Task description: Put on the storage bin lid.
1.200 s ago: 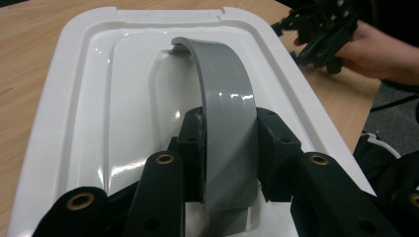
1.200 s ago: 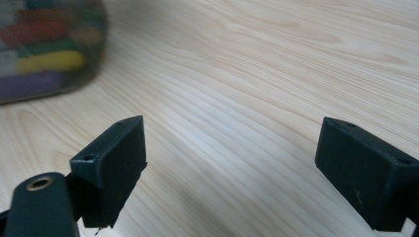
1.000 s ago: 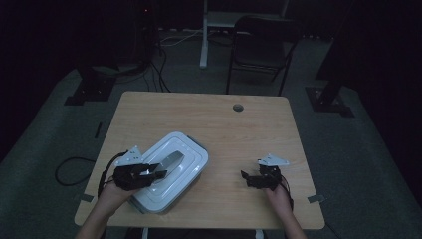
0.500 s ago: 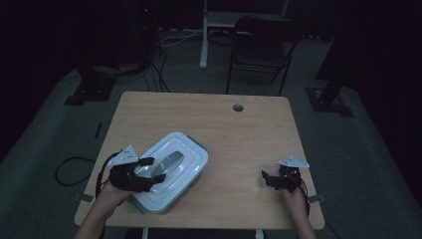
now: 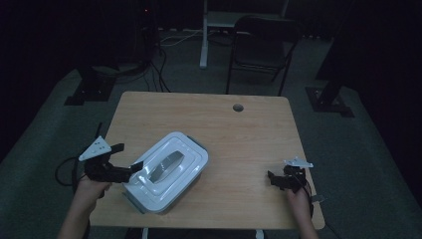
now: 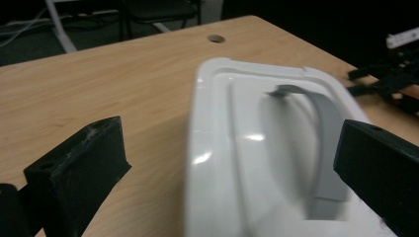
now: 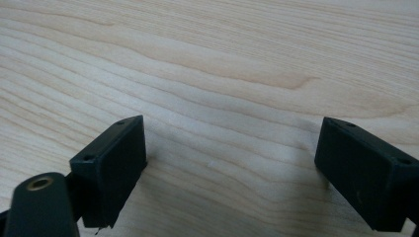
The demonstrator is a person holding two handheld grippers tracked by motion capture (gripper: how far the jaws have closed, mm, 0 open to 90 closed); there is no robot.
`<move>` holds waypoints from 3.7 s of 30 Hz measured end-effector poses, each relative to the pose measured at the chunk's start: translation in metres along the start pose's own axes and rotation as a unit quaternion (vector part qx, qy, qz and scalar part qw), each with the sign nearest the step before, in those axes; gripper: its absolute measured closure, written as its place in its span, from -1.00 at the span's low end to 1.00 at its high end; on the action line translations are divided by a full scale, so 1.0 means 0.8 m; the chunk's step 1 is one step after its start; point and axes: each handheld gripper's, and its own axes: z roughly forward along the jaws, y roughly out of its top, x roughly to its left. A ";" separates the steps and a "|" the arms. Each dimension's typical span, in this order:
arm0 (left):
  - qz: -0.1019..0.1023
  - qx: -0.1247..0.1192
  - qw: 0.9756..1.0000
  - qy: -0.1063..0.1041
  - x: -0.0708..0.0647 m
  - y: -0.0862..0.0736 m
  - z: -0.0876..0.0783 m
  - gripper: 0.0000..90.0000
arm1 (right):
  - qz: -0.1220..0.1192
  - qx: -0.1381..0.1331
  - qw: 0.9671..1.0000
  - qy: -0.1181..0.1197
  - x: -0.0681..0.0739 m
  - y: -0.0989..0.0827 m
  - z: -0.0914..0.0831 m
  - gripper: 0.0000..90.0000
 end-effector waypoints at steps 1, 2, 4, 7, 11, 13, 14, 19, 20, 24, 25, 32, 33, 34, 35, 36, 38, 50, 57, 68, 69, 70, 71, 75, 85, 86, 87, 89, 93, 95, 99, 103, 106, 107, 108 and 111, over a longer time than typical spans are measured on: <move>-0.006 -0.003 1.000 0.010 0.013 -0.005 0.000 -0.99 | 0.000 0.000 1.000 0.000 0.000 0.000 0.000 -0.74; -0.007 -0.005 1.000 0.012 0.017 -0.007 0.000 -0.99 | 0.000 0.000 1.000 0.000 0.000 0.000 0.000 -0.74; -0.009 -0.001 1.000 0.018 0.027 -0.012 0.001 -0.99 | 0.000 0.000 1.000 0.000 0.000 0.000 0.000 -0.74; -0.024 -0.013 0.999 0.033 0.051 -0.023 0.001 -0.99 | -0.001 0.001 1.000 0.002 0.000 0.000 0.000 -0.74; -0.049 -0.027 0.997 0.059 0.078 -0.040 0.002 -0.99 | -0.002 0.000 1.000 0.003 0.001 0.000 0.000 -0.74; -0.060 -0.037 0.995 0.070 0.089 -0.051 0.003 -0.99 | -0.003 0.001 1.000 0.003 0.001 -0.001 -0.001 -0.74; -0.067 -0.041 0.994 0.073 0.093 -0.055 0.004 -0.99 | -0.003 0.001 1.000 0.004 0.001 -0.001 -0.001 -0.74; -0.090 -0.026 0.990 0.102 0.113 -0.084 0.017 -0.99 | -0.004 0.001 1.000 0.005 0.002 -0.001 -0.001 -0.74; -0.091 -0.021 0.990 0.106 0.115 -0.088 0.020 -0.99 | -0.003 0.001 1.000 0.005 0.002 -0.001 -0.001 -0.74; -0.097 0.002 0.989 0.116 0.119 -0.105 0.038 -0.99 | -0.003 0.001 1.000 0.005 0.001 -0.001 -0.001 -0.74; -0.096 0.006 0.989 0.117 0.118 -0.109 0.045 -0.99 | -0.003 0.001 1.000 0.005 0.001 -0.001 -0.001 -0.74; -0.082 0.030 0.989 0.119 0.108 -0.120 0.078 -0.99 | -0.003 0.001 1.000 0.005 0.001 0.000 0.000 -0.74; -0.082 0.033 0.989 0.116 0.107 -0.120 0.084 -0.99 | -0.003 0.001 1.000 0.005 0.001 0.000 0.000 -0.74; -0.080 0.034 0.989 0.116 0.106 -0.121 0.087 -0.99 | -0.003 0.001 1.000 0.005 0.001 0.000 0.000 -0.74; -0.078 0.039 0.990 0.114 0.105 -0.121 0.092 -0.99 | -0.003 0.001 1.000 0.005 0.001 0.000 0.000 -0.74; -0.077 0.041 0.990 0.113 0.104 -0.122 0.095 -0.99 | -0.004 0.001 1.000 0.005 0.001 0.000 0.000 -0.74; -0.071 0.048 0.991 0.107 0.100 -0.123 0.102 -0.99 | -0.004 0.001 1.000 0.005 0.001 0.000 0.000 -0.74; -0.049 0.053 0.994 0.079 0.070 -0.124 0.110 -0.98 | -0.004 0.000 1.000 0.006 0.001 -0.001 -0.001 -0.74; -0.033 0.064 0.996 0.058 0.035 -0.128 0.112 -0.98 | -0.005 0.000 1.000 0.006 0.001 -0.001 -0.001 -0.74; -0.018 0.084 0.994 0.061 -0.022 -0.118 0.125 -0.98 | -0.004 0.001 1.000 0.006 0.002 -0.001 -0.001 -0.74; -0.016 0.085 0.994 0.064 -0.027 -0.117 0.126 -0.98 | -0.004 0.000 1.000 0.006 0.002 -0.001 -0.001 -0.74; -0.010 0.084 0.994 0.065 -0.033 -0.117 0.128 -0.98 | -0.005 0.000 1.000 0.006 0.001 -0.001 -0.001 -0.74; -0.007 0.085 0.994 0.064 -0.036 -0.116 0.129 -0.98 | -0.004 0.000 1.000 0.006 0.002 -0.001 -0.001 -0.74; 0.000 0.092 0.995 0.047 -0.050 -0.111 0.140 -0.98 | -0.005 0.001 1.000 0.006 0.001 -0.001 -0.001 -0.74; 0.012 0.100 0.995 0.016 -0.075 -0.098 0.176 -0.98 | -0.005 0.001 1.000 0.006 0.001 -0.001 -0.001 -0.74; 0.011 0.099 0.995 0.012 -0.077 -0.097 0.180 -0.98 | -0.005 0.001 1.000 0.006 0.002 -0.001 -0.001 -0.74; 0.010 0.099 0.995 0.010 -0.078 -0.097 0.182 -0.98 | -0.005 0.001 1.000 0.006 0.002 -0.001 -0.001 -0.74; 0.009 0.097 0.995 0.007 -0.081 -0.095 0.187 -0.98 | -0.005 0.001 1.000 0.006 0.002 -0.001 -0.001 -0.74; 0.010 0.100 0.995 0.005 -0.081 -0.095 0.191 -0.98 | -0.005 0.001 1.000 0.006 0.001 -0.001 -0.001 -0.74; 0.012 0.105 0.994 0.003 -0.079 -0.096 0.192 -0.98 | -0.005 0.000 1.000 0.006 0.001 -0.001 -0.001 -0.74; 0.011 0.106 0.994 0.010 -0.073 -0.098 0.187 -0.98 | -0.005 0.001 1.000 0.006 0.001 -0.001 -0.001 -0.74; 0.007 0.101 0.995 0.019 -0.061 -0.100 0.174 -0.98 | -0.005 0.000 1.000 0.007 0.001 -0.001 -0.001 -0.74; -0.004 0.099 0.995 0.029 -0.050 -0.103 0.165 -0.98 | -0.005 0.001 1.000 0.007 0.001 -0.001 -0.001 -0.74; -0.006 0.101 0.994 0.036 -0.045 -0.104 0.162 -0.98 | -0.005 0.001 1.000 0.007 0.001 -0.001 -0.001 -0.74; -0.010 0.102 0.994 0.039 -0.039 -0.106 0.158 -0.98 | -0.005 0.001 1.000 0.007 0.001 -0.001 -0.001 -0.74; -0.018 0.100 0.994 0.049 -0.027 -0.110 0.148 -0.98 | -0.005 0.000 1.000 0.007 0.001 -0.001 -0.001 -0.74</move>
